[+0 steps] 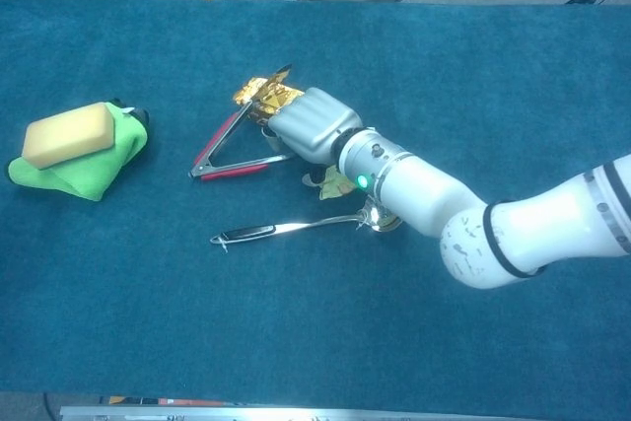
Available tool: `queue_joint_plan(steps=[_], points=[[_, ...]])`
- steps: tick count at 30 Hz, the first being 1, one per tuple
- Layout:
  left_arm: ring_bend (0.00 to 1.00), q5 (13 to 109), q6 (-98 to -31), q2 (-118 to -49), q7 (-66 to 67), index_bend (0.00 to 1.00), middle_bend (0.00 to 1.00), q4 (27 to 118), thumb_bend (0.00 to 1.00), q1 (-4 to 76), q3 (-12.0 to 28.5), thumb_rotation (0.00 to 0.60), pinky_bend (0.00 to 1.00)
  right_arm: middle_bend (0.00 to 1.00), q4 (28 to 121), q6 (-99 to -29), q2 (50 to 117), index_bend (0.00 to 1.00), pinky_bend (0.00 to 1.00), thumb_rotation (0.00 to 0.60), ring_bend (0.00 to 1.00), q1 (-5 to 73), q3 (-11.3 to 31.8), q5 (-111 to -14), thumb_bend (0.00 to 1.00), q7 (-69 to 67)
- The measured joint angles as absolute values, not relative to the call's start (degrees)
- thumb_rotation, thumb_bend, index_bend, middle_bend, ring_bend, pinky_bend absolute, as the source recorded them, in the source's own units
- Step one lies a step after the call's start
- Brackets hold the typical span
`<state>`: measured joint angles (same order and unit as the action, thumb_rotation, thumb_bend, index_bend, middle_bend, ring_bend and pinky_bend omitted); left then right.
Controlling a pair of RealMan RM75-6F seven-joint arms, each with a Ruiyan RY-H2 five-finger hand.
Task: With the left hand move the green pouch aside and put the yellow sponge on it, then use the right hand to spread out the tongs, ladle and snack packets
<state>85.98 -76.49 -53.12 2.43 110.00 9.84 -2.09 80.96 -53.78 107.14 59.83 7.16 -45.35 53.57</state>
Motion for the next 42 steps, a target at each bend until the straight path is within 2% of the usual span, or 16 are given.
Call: queue_joint_plan(steps=[5, 9, 16, 32, 42], points=[[0.0, 86.5, -76.3, -53.0, 1.5, 0.0, 0.0, 109.7, 0.27, 9.7, -2.3, 0.6, 0.15, 0.5, 79.8, -55.2, 108.2, 0.52, 0.59, 0.6, 0.45, 59.8, 6.5, -47.4, 0.19, 53.6], [0.0, 87.1, -76.1, -53.1, 0.8, 0.0, 0.0, 109.4, 0.27, 9.7, -2.5, 0.6, 0.15, 0.52, 79.0, -55.9, 108.8, 0.58, 0.61, 0.6, 0.47, 59.5, 5.8, -48.8, 0.19, 53.7], [0.0, 87.7, -75.6, -53.2, 0.3, 0.0, 0.0, 109.3, 0.27, 9.8, -2.7, 0.6, 0.15, 0.52, 78.1, -55.8, 109.3, 0.6, 0.62, 0.6, 0.48, 59.1, 4.9, -49.6, 0.19, 54.4], [0.0, 87.9, -75.3, -53.0, 0.7, 0.0, 0.0, 109.8, 0.27, 9.8, -2.7, 0.6, 0.15, 0.61, 80.9, -56.7, 106.5, 0.7, 0.78, 0.6, 0.63, 56.7, 4.7, -55.8, 0.2, 49.0], [0.0, 87.7, -75.1, -52.7, 1.5, 0.0, 0.0, 110.4, 0.27, 9.8, -2.7, 0.6, 0.15, 0.61, 82.8, -56.6, 104.3, 0.7, 0.8, 0.6, 0.65, 55.1, 4.4, -58.6, 0.2, 46.2]])
